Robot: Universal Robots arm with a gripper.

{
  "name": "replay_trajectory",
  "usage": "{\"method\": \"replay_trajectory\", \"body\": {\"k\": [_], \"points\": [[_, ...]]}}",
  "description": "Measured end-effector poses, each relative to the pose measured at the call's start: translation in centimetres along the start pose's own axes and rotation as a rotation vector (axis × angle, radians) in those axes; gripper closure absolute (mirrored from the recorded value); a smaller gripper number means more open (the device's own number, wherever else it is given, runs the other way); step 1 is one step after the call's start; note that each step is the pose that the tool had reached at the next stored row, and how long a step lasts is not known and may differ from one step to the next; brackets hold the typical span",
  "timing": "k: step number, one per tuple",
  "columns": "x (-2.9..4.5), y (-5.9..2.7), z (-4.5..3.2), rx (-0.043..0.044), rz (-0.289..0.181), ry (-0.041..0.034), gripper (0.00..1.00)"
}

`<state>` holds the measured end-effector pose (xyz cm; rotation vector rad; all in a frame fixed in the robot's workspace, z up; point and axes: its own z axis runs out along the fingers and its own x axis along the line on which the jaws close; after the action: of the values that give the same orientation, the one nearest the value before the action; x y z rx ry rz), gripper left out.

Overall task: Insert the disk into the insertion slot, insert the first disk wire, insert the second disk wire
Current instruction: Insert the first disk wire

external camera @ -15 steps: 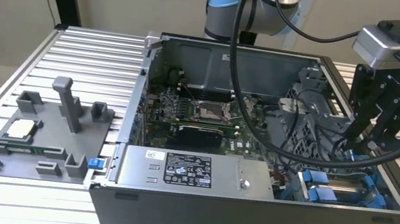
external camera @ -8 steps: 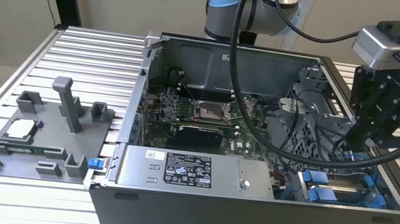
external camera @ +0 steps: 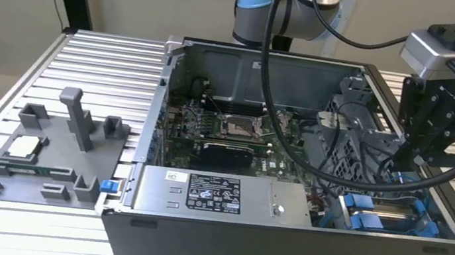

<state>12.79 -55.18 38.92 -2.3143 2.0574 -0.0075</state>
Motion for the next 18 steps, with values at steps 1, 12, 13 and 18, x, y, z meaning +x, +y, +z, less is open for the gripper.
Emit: {"method": "replay_trajectory", "body": {"k": [1, 12, 13, 18], "points": [[0.0, 0.0, -0.03, -0.0002, 0.0, 0.0002, 1.0], [-0.03, -0.03, -0.94, -0.0013, 0.0, 0.0006, 1.0], [-0.03, -0.04, -0.94, -0.0013, 0.0, 0.0005, 1.0], [-0.03, -0.04, -0.96, -0.0013, 0.0, 0.0005, 1.0]]}}
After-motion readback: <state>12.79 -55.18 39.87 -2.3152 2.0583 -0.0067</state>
